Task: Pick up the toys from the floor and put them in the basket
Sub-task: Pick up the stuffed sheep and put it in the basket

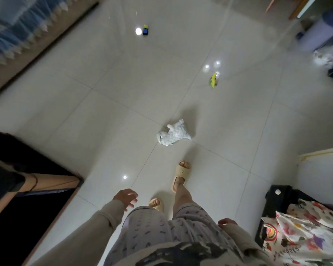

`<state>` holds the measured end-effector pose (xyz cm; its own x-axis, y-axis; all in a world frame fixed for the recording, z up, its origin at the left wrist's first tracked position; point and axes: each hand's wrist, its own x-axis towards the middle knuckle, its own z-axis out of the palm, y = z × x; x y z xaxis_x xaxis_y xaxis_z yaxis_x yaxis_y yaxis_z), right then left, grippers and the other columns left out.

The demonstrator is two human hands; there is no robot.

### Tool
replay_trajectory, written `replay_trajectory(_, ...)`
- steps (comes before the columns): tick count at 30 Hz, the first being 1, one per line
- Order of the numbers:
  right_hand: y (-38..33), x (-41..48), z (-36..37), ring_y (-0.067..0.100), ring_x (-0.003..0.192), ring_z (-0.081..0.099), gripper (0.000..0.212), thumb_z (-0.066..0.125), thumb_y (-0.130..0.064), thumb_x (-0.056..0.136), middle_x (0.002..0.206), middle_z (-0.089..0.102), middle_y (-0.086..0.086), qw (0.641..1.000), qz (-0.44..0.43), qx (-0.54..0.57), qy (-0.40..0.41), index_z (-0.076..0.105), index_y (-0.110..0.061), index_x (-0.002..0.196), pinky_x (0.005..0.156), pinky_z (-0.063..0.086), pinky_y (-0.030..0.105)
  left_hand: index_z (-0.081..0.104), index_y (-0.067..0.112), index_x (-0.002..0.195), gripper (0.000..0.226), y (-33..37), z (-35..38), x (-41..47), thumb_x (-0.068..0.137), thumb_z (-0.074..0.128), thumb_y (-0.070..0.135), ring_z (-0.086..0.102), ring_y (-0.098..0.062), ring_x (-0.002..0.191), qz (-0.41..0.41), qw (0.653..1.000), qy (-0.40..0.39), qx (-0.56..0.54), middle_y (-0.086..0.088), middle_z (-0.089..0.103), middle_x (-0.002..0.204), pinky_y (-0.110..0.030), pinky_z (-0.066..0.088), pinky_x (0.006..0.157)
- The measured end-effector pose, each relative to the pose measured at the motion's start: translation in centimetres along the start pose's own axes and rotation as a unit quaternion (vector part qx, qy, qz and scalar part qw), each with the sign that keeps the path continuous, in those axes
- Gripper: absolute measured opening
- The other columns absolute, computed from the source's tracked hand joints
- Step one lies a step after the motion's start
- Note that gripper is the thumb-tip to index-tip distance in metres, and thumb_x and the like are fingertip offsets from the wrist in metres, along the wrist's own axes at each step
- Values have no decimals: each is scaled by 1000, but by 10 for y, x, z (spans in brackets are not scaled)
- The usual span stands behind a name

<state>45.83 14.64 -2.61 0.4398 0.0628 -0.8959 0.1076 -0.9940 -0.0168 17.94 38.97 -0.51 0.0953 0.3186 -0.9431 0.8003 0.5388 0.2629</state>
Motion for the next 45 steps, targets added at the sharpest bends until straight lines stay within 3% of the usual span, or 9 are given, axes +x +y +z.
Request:
replay_trajectory(4,-54,32,-54,25,110,62,20,54,-28,85,120,66,4,999,-32,-25,-25,61,-25,103,103,43,39,58,-1,113,24,-4,-1,17,94,44,8,52,-16,60,-65,998,21,11,-15,57,98,-22,44,43)
replay_trajectory(6,-84,46,-81,28,103,65,17,55,-23,86,111,69,9,998,-56,-5,-15,64,-19,100,99,47,39,58,-3,105,19,3,-1,22,94,44,5,48,-21,58,-99,993,39,-40,-18,56,95,-18,41,31)
replay_trajectory(10,-130,67,-121,30,82,65,8,54,-9,86,90,68,16,996,-85,36,-21,61,-12,90,82,53,37,55,7,75,19,33,4,31,92,47,7,46,-22,58,-133,979,79,-130,-13,58,76,-24,30,58)
replay_trajectory(15,-169,85,-149,28,78,61,7,52,-7,90,90,64,19,994,-94,24,-42,58,-8,91,66,47,26,56,6,78,16,97,7,51,91,47,6,49,-23,58,-102,984,71,-126,-12,59,71,-24,31,57)
replay_trajectory(20,-185,96,-161,18,58,57,8,52,-7,89,84,64,12,995,-72,-11,-61,57,-11,85,55,43,20,64,11,96,17,154,5,76,90,47,10,66,-31,92,-44,999,27,7,-10,64,96,-24,39,53)
replay_trajectory(24,-198,111,-165,17,56,55,7,50,-4,90,67,57,4,995,-51,24,-77,56,-8,92,50,40,21,59,16,86,12,189,1,97,90,47,13,61,-23,71,-34,998,5,58,-8,64,90,-20,38,52)
replay_trajectory(35,-299,225,-177,20,64,60,14,51,-10,91,86,64,11,994,-57,76,-51,57,-16,80,59,43,23,57,17,89,10,246,-16,220,91,47,14,58,-24,75,-39,989,-10,140,-6,62,89,-19,38,52)
replay_trajectory(42,-373,390,-157,21,74,61,17,50,-12,92,96,62,13,981,-107,153,-49,59,-11,107,61,43,25,59,13,89,11,263,3,377,90,48,10,61,-25,73,2,997,-11,72,-9,64,91,-27,42,79)
replay_trajectory(45,-397,468,-146,26,92,61,30,47,-15,94,103,62,13,966,-101,237,-22,57,-5,121,81,50,35,59,13,89,12,261,16,450,89,47,11,61,-25,73,4,998,-7,57,-9,65,90,-28,41,78)
